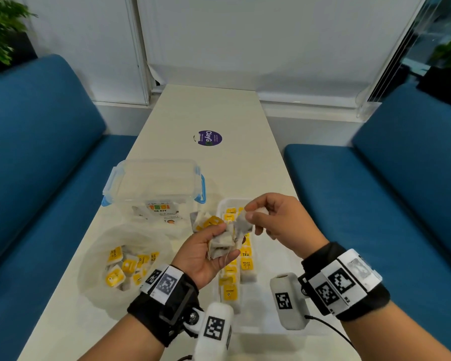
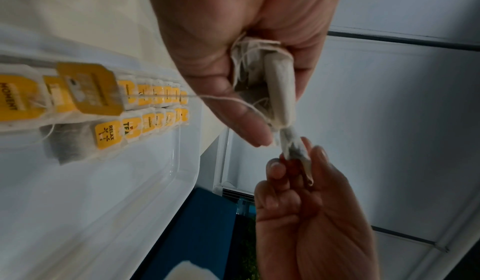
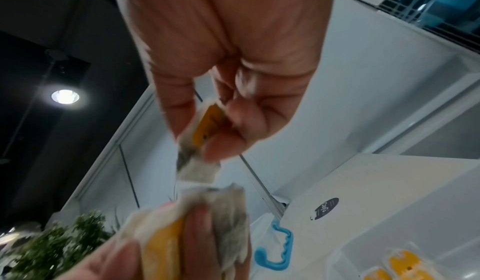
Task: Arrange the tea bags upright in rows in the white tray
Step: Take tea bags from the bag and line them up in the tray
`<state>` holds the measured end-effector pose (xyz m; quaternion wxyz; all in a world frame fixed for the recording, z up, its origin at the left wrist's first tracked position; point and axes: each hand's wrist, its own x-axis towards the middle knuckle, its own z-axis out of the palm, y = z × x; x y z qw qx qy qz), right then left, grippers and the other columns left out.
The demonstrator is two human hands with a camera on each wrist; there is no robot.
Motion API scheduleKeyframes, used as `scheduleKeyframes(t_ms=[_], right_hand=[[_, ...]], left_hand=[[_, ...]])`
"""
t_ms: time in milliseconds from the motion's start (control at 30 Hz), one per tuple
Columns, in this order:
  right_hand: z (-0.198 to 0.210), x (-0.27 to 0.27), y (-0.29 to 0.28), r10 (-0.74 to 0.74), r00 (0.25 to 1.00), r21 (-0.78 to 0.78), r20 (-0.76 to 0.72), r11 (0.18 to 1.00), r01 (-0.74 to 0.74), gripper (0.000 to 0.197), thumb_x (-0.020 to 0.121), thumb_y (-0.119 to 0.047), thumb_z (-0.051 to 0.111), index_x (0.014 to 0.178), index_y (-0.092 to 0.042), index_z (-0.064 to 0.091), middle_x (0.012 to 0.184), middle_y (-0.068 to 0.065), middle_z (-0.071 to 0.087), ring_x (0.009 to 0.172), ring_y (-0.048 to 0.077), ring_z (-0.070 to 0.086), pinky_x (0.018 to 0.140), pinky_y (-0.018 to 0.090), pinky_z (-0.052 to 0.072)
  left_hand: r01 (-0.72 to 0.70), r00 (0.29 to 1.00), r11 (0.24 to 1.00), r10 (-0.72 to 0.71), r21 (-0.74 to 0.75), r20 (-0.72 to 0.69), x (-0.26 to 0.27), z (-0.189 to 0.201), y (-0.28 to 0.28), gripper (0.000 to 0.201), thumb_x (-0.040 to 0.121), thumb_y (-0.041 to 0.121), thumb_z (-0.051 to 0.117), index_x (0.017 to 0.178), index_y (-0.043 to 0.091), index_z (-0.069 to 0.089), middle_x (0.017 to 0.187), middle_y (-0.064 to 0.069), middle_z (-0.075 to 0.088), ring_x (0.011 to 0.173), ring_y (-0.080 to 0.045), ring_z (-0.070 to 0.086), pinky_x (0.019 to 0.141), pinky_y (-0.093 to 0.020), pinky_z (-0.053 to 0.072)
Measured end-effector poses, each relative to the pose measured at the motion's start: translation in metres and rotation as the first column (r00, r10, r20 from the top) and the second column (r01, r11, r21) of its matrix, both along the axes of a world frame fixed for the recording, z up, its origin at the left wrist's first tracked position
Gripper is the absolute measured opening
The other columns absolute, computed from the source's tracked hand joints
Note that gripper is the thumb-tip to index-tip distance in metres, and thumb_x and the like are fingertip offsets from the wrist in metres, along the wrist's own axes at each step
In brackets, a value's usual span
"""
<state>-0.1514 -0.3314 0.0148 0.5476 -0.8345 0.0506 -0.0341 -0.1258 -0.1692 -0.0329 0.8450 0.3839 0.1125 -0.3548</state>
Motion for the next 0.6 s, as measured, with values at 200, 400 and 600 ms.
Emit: scheduleKeyframes(t_ms=[200, 400, 600], right_hand=[[-0.003, -0.003, -0.018, 0.068, 0.970, -0.377, -0.232, 0.913, -0.154, 0.021, 0.085, -0.003, 0.061, 0.104, -0.010, 0.067, 0.072, -0.004, 0.062, 0.063, 0.010, 0.059, 0.049, 0.008, 0.038], [-0.013, -0.002, -0.031, -0.006, 0.951, -0.377, -0.310, 0.919, -0.117, 0.024, 0.084, -0.021, 0.069, 0.087, 0.002, 0.069, 0.068, 0.001, 0.052, 0.052, 0.007, 0.039, 0.041, 0.007, 0.032], [-0.031, 0.004, -0.030, 0.019, 0.848, -0.446, -0.529, 0.844, -0.297, 0.008, 0.090, -0.019, 0.060, 0.087, -0.012, 0.063, 0.065, -0.002, 0.056, 0.046, 0.006, 0.040, 0.034, 0.009, 0.028]], left_hand=[[-0.033, 0.998, 0.999, 0.032, -0.012, -0.061, 0.002, -0.003, 0.007, 0.015, 0.089, 0.012, 0.051, 0.088, 0.005, 0.064, 0.082, -0.016, 0.070, 0.065, -0.023, 0.071, 0.046, -0.026, 0.056], [-0.024, 0.998, 0.999, 0.022, -0.039, -0.061, 0.001, -0.003, 0.010, 0.017, 0.089, 0.014, 0.051, 0.097, 0.002, 0.060, 0.082, -0.016, 0.071, 0.066, -0.022, 0.071, 0.046, -0.026, 0.056], [-0.061, 0.996, 0.996, 0.057, -0.061, -0.066, 0.004, -0.003, 0.020, 0.020, 0.090, 0.015, 0.049, 0.099, 0.003, 0.061, 0.093, -0.016, 0.068, 0.068, -0.020, 0.071, 0.044, -0.026, 0.055]])
